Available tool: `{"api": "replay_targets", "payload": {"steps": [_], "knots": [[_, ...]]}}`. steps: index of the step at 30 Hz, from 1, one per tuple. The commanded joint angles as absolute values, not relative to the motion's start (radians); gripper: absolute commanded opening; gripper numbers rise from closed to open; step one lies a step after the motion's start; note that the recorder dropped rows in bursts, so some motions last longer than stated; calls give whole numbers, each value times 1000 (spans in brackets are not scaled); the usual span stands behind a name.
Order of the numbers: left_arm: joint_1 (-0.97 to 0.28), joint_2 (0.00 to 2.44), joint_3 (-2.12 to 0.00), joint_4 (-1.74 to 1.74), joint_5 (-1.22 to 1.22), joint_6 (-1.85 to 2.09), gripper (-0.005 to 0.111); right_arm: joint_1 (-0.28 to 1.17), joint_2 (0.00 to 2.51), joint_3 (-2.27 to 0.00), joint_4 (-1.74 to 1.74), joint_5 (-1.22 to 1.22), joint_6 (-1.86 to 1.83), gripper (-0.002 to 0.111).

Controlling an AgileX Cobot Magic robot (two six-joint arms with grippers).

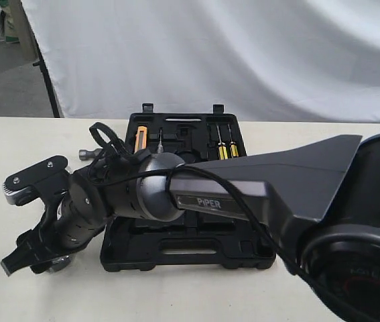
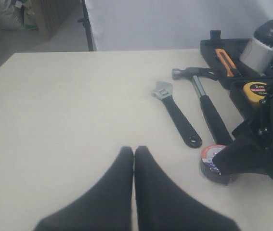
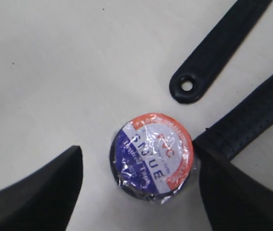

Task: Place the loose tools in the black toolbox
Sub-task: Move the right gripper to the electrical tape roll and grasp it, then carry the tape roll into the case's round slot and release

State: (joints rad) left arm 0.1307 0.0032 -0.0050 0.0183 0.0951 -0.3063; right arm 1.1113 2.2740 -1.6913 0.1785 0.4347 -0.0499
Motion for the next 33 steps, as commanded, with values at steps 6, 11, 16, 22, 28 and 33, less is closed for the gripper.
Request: {"api": "replay_targets", "payload": {"steps": [6, 11, 16, 22, 28, 33], "knots": [[156, 0, -8, 23, 88, -311, 1, 1109, 2274, -1697, 171, 421, -84, 65], [156, 0, -8, 23, 88, -311, 1, 1109, 2274, -1697, 171, 417, -84, 65], [156, 0, -8, 23, 88, -311, 1, 1109, 2285, -1697, 173, 410, -84, 65], [156, 0, -8, 23, 88, -311, 1, 1109, 2320, -1697, 175, 396, -84, 65], [156, 0, -8, 23, 88, -311, 1, 1109, 2352, -1697, 173, 394, -103, 65], [156, 0, -8, 23, 88, -311, 1, 1109, 2354, -1697, 173, 401, -124, 65]]}}
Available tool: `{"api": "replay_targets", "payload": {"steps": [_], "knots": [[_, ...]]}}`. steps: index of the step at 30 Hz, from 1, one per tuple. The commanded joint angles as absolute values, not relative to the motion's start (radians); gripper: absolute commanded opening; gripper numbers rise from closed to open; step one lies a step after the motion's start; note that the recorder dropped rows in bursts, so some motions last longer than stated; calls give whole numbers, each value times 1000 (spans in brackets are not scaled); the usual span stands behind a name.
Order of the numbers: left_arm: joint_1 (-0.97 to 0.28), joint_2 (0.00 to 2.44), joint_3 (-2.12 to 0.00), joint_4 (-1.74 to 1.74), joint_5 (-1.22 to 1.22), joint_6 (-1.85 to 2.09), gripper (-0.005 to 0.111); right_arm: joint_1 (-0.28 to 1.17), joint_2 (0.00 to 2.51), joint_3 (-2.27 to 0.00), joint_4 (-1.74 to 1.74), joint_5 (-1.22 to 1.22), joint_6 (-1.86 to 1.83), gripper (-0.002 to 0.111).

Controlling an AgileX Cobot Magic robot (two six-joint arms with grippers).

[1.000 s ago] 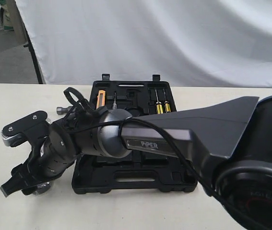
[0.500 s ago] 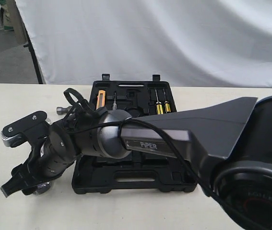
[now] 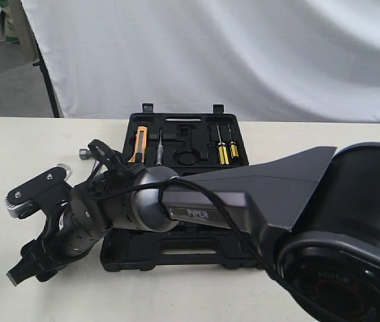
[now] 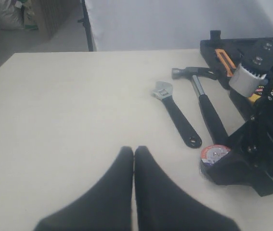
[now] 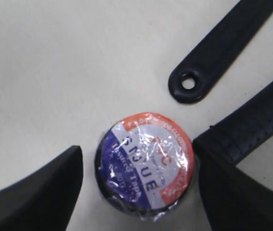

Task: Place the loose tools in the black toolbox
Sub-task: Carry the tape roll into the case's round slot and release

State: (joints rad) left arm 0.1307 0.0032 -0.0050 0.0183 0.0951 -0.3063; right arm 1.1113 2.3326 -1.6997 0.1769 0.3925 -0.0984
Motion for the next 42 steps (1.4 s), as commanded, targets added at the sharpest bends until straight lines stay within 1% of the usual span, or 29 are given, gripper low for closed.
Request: {"api": "replay_targets", "payload": {"steps": [1, 4, 6, 10, 11, 14, 23, 29, 37, 42], "knots": [[156, 0, -8, 23, 88, -311, 1, 1109, 2354, -1697, 173, 404, -129, 65], [156, 0, -8, 23, 88, -311, 1, 1109, 2354, -1697, 173, 415, -136, 65], [156, 0, -8, 23, 88, -311, 1, 1109, 2354, -1697, 200, 434, -136, 58], [156, 0, -8, 23, 88, -311, 1, 1109, 2352, -1697, 212, 450, -136, 29], [156, 0, -8, 23, 88, -311, 1, 1109, 2350, -1697, 212, 453, -136, 20], [156, 0, -8, 23, 88, -311, 1, 1109, 2334, -1697, 238, 507, -136, 0], [156, 0, -8, 23, 88, -311, 1, 1087, 2133, -1764, 166, 790, -138, 0], [156, 0, -8, 23, 88, -311, 1, 981, 2021, -1766, 151, 867, -136, 0], [156, 0, -8, 23, 88, -311, 1, 779, 2067, -1766, 155, 846, -99, 0], [156, 0, -8, 23, 88, -311, 1, 692, 2155, -1766, 155, 718, -90, 0]]}}
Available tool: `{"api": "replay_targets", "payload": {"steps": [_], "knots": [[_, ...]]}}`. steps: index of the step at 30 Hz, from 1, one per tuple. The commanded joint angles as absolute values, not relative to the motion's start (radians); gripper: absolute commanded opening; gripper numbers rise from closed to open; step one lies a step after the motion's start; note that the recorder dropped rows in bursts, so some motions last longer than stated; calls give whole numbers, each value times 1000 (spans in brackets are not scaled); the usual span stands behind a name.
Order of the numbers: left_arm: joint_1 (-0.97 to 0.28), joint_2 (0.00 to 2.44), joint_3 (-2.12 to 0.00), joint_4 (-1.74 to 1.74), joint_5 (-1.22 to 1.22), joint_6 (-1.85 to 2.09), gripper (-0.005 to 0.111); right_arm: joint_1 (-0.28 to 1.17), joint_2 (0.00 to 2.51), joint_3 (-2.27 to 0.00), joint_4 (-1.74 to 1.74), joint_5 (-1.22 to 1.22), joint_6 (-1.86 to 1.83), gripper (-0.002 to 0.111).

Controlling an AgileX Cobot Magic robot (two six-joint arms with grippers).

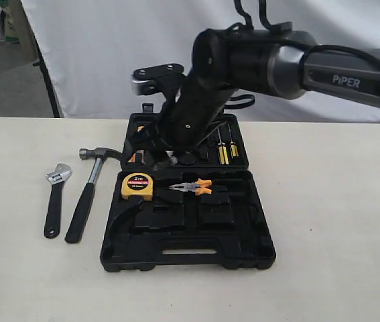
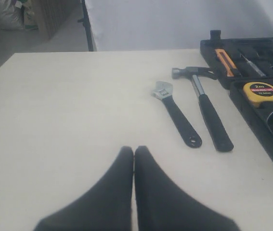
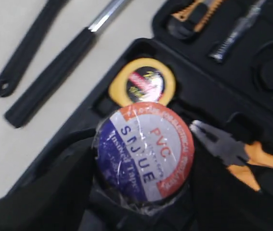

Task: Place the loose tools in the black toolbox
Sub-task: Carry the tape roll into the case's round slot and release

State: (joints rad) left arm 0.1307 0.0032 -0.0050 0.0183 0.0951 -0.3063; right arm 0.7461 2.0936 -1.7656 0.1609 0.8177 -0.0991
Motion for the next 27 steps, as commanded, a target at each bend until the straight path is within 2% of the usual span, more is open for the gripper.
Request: {"api": "replay_targets", "payload": {"steps": [1, 13, 22, 24, 27], "knots": [[156, 0, -8, 23, 88, -311, 1, 681, 2170, -1766, 155, 681, -90, 0], [156, 0, -8, 23, 88, -311, 1, 620, 2335, -1766, 148, 292, -90, 0], [156, 0, -8, 23, 88, -311, 1, 618, 2378, -1766, 129, 192, -85, 0], [156, 0, -8, 23, 88, -311, 1, 618, 2378, -1766, 114, 192, -76, 6], [156, 0, -8, 23, 88, -311, 1, 617, 2381, -1766, 103, 211, -76, 39]]}}
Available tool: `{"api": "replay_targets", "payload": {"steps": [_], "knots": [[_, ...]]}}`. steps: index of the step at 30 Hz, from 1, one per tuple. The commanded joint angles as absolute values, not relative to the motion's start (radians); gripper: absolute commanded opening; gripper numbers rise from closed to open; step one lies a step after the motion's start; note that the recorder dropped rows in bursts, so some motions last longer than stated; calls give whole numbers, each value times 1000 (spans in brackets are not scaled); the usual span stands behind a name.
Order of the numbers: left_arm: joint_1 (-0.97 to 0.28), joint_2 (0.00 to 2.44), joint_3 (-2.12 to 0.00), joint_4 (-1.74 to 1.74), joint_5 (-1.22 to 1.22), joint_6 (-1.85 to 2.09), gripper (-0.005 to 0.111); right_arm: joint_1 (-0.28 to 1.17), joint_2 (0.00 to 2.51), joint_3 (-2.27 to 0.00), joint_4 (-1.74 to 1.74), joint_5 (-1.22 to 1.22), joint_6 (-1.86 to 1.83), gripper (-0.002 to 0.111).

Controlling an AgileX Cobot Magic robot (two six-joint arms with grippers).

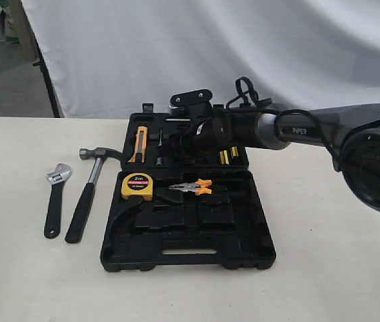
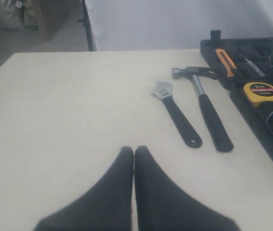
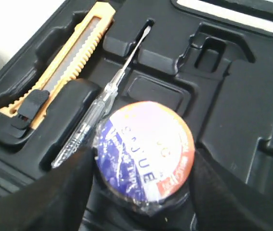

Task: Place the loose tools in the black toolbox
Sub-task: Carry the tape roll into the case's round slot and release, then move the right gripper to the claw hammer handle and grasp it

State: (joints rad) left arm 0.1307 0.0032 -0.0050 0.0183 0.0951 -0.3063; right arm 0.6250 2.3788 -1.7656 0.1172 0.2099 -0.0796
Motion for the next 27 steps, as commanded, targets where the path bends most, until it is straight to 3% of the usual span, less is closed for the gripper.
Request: {"api": "replay_targets", "payload": {"steps": [1, 11, 19, 22, 27], "knots": [[156, 0, -8, 23, 88, -311, 1, 613, 2381, -1766, 103, 213, -76, 47], [156, 0, -8, 23, 88, -311, 1, 587, 2378, -1766, 103, 271, 57, 89], [156, 0, -8, 23, 88, -311, 1, 589, 2313, -1766, 105, 293, 55, 92], [156, 0, -8, 23, 88, -311, 1, 589, 2269, -1766, 105, 333, 35, 84], [156, 0, -8, 23, 88, -311, 1, 597, 2194, -1766, 105, 416, 21, 38]]}}
